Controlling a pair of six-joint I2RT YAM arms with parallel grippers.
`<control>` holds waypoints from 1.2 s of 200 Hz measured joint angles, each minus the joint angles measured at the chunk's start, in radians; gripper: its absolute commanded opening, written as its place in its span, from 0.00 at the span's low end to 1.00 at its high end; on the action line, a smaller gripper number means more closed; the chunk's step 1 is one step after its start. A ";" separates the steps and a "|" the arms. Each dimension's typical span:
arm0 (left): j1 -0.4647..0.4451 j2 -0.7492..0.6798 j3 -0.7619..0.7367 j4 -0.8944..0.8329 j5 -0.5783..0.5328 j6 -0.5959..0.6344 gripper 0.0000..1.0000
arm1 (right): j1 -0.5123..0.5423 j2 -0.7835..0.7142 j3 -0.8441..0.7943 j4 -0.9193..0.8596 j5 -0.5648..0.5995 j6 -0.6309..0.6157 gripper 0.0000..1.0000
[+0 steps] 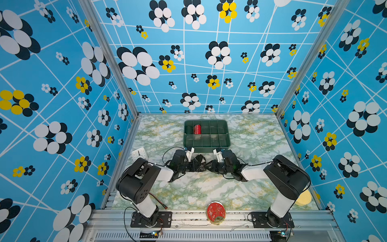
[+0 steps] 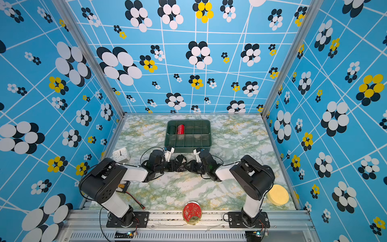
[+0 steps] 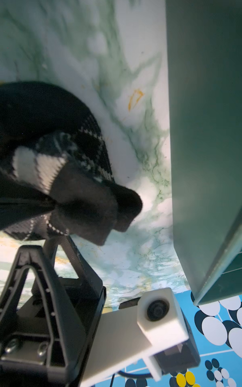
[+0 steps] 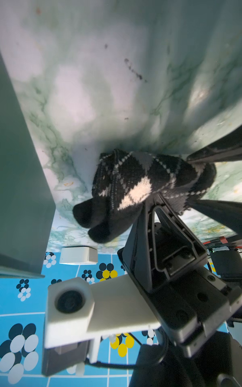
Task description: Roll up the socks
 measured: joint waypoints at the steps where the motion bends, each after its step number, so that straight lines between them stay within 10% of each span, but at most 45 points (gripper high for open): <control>1: 0.000 0.000 0.000 0.001 0.000 -0.001 0.00 | 0.000 0.000 0.000 0.000 0.000 0.000 0.32; 240: -0.011 0.026 0.008 0.034 0.021 -0.046 0.00 | 0.023 0.014 0.034 -0.055 0.076 -0.068 0.02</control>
